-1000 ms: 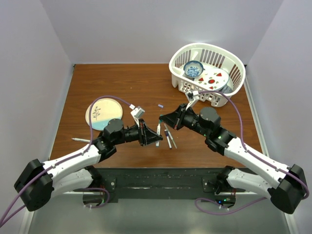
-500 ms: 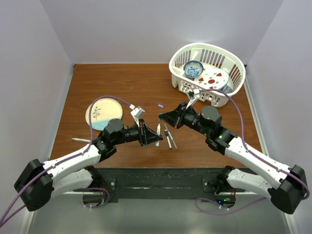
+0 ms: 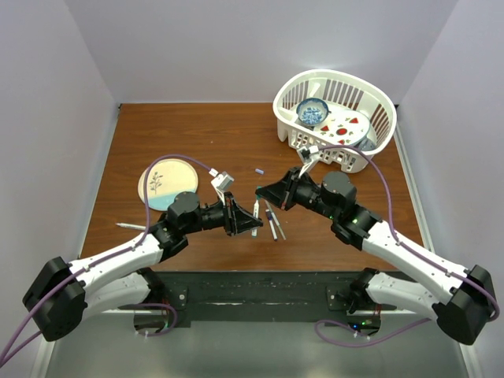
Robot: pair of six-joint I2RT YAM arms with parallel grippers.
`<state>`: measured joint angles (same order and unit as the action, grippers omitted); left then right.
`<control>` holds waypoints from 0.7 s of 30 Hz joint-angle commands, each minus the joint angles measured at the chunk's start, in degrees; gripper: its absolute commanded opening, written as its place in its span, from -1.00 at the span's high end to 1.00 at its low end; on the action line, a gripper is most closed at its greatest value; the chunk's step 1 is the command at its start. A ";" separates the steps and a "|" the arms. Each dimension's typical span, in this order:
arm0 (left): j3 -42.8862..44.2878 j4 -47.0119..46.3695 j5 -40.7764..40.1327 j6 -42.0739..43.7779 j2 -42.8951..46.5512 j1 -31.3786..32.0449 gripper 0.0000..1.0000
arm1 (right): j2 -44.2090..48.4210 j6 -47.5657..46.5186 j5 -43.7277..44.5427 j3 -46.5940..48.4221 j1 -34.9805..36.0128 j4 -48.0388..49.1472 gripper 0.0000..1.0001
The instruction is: Insert the pens into the pen caps
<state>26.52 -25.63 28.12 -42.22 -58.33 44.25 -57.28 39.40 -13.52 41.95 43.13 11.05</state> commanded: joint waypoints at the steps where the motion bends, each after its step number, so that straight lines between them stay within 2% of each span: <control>1: 0.28 -2.67 -0.26 0.91 -0.03 -0.22 1.00 | 0.24 -0.90 -1.77 -0.38 0.55 1.17 1.00; 10: 0.72 -2.32 -1.66 1.43 -0.30 -0.22 1.00 | 0.85 -1.78 -1.07 -2.14 2.13 -1.55 1.00; 15: 3.35 -0.05 -4.56 5.11 -1.87 -0.48 1.00 | 0.76 -5.38 2.53 -3.45 4.85 -6.65 1.00; 21: 4.50 -1.61 -6.84 7.41 -2.67 -3.02 1.00 | 1.47 -1.26 1.03 -8.37 5.99 -4.46 1.00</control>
<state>27.11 -21.28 27.35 -38.17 -61.30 44.23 -56.60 36.45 -9.52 37.19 46.89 9.69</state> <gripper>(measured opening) 0.145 0.095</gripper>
